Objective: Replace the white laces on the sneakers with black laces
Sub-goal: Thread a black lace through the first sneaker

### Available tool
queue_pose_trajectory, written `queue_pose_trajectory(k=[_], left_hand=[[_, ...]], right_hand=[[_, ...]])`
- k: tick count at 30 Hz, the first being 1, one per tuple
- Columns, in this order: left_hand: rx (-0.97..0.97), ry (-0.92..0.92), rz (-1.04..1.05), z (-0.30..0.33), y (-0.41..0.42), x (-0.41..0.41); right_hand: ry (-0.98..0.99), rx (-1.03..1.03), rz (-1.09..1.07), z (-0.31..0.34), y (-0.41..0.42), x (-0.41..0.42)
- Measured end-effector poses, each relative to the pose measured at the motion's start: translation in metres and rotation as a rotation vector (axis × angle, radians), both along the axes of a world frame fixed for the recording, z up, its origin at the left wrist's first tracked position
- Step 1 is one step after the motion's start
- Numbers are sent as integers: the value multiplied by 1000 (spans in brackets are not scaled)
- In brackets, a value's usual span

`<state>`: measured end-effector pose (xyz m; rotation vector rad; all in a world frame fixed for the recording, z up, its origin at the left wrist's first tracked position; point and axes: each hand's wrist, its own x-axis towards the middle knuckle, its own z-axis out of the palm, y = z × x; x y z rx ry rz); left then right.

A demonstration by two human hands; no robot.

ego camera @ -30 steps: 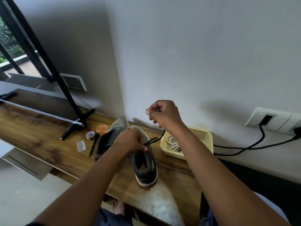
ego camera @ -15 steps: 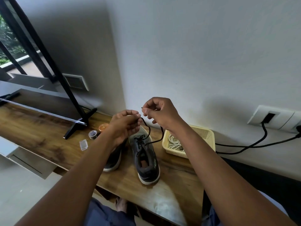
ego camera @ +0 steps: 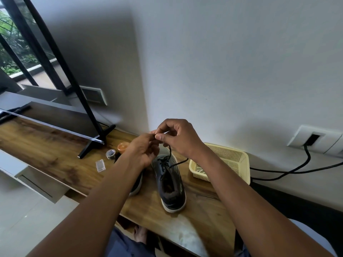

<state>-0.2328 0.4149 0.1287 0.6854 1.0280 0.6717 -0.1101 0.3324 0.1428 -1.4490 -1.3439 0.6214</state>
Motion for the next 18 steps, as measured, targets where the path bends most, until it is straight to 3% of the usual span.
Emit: queue_pose_trajectory(k=[10, 14, 18], left_hand=[[-19, -74, -14, -2, -8, 4], [429, 74, 99, -2, -10, 5], [772, -76, 17, 7, -8, -5]], right_hand=[[275, 61, -22, 1, 1, -3], [482, 92, -66, 3, 0, 1], [665, 104, -117, 7, -2, 8]])
